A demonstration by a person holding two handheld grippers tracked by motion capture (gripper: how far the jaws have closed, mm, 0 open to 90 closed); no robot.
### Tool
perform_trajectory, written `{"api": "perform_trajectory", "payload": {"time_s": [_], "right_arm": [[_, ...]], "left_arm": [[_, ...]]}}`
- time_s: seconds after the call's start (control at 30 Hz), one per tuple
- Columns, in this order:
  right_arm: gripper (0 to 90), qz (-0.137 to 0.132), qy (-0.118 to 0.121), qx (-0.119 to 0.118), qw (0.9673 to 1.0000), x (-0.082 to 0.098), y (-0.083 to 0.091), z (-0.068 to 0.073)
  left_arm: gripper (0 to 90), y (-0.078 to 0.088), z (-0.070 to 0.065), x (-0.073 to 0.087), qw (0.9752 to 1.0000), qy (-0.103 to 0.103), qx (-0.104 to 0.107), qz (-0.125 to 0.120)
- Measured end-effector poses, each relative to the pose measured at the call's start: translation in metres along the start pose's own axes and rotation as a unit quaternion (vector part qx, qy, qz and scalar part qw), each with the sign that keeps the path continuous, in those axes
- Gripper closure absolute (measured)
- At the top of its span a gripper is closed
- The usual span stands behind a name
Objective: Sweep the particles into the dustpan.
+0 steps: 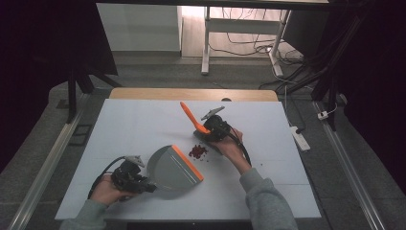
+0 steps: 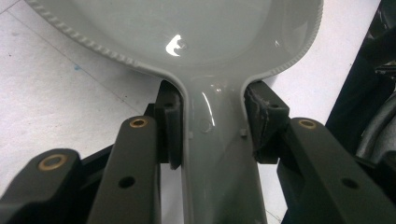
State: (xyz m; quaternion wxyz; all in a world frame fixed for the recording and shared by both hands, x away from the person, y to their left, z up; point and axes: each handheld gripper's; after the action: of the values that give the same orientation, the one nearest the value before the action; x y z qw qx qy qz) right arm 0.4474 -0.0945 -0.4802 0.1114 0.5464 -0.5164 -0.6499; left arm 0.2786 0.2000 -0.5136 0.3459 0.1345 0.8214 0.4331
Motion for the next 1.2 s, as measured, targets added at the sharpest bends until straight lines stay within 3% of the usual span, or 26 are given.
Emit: {"api": "perform_trajectory", "payload": {"time_s": [0.53,1.2], "right_arm": [[70.4,0.005,0.019,-0.007,0.9998,-0.001,0.000,0.018],[70.4,-0.006,0.031,-0.043,0.9986,-0.002,0.002,0.041]], "left_arm": [[61.2,0.000,0.000,0.000,1.0000,-0.001,-0.001,0.002],[61.2,0.000,-0.001,0.000,1.0000,-0.001,-0.001,0.001]]}}
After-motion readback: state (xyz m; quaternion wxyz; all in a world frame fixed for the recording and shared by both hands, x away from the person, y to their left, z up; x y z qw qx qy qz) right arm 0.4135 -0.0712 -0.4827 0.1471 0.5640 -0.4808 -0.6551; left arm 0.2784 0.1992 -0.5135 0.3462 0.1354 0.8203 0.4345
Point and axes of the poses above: each handheld gripper's, and its own axes: y roughly backward along the jaws, x roughly out of its underside, z roughly to its left, and after that the axes turned 4 degrees about y, right-handed
